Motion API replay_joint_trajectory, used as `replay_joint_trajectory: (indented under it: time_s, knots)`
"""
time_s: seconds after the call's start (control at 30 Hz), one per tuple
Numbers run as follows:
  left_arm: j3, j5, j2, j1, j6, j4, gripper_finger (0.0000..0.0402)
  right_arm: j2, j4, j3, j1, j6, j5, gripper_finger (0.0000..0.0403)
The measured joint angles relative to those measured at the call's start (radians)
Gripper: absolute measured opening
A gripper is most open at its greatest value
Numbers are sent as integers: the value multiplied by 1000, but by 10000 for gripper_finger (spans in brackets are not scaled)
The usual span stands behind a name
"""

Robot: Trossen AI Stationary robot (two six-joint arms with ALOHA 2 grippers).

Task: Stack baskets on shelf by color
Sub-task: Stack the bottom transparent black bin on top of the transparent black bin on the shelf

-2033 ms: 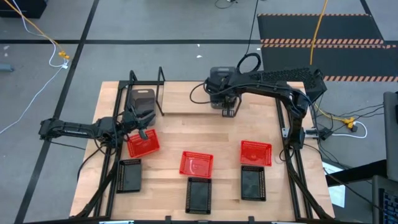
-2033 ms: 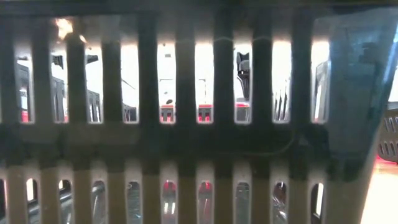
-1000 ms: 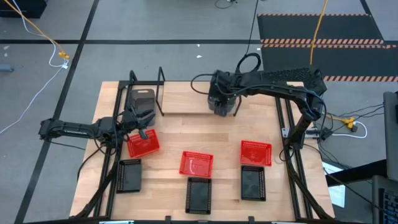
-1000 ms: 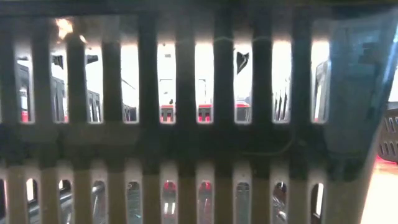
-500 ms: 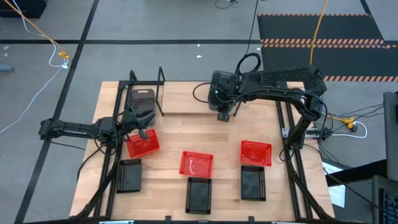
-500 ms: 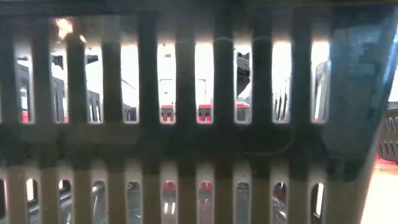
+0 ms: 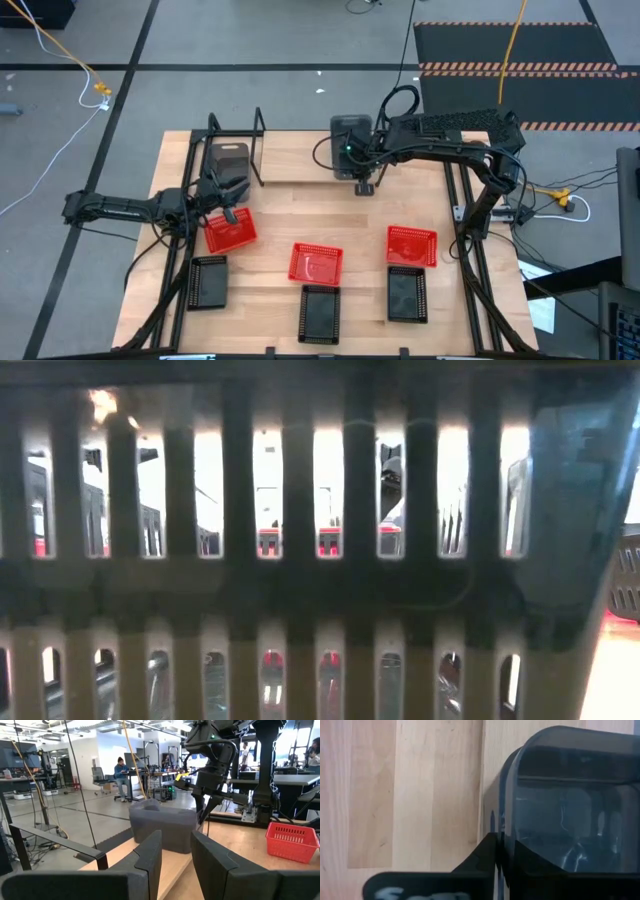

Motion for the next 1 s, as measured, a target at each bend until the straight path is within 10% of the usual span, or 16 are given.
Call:
replay_joint_trajectory:
  time_s: [1.0]
  knots:
    - [0, -1, 0, 0, 18, -1, 106, -46, 45, 0, -25, 53, -53, 64]
